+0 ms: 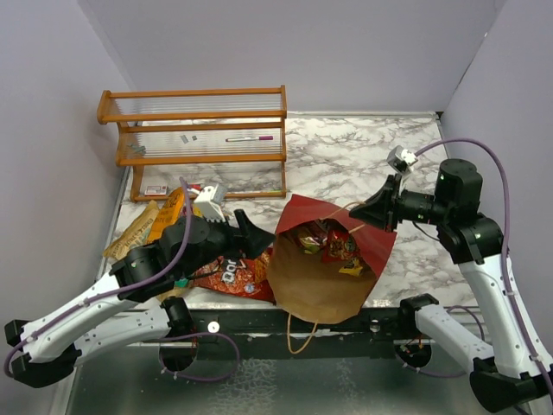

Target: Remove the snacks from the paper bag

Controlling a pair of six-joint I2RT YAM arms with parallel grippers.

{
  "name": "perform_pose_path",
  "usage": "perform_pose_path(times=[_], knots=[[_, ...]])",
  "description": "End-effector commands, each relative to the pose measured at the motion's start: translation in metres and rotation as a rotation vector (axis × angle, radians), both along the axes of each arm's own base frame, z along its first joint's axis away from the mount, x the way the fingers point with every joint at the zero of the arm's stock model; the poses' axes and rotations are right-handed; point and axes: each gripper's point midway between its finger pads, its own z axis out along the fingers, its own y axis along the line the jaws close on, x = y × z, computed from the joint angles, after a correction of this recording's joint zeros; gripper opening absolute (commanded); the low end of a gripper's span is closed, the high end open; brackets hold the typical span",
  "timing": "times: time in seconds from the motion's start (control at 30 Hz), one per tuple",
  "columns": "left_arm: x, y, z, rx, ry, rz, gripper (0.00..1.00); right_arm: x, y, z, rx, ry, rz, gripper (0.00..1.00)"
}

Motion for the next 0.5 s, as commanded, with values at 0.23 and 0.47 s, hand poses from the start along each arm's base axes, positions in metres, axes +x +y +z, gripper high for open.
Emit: perform_pose_path(times=[0.23, 0.47], knots=[[-0.085, -0.116, 0.014, -0.180, -0.158, -0.617, 0.75, 0.027, -0.011, -0.004, -0.029, 0.010, -0.161, 0.02], [-0.088, -0.161, -0.041, 0.086, -0.342, -0.554, 0.76, 0.018, -0.012, 0.009, -0.009, -0.036, -0.157, 0.02]])
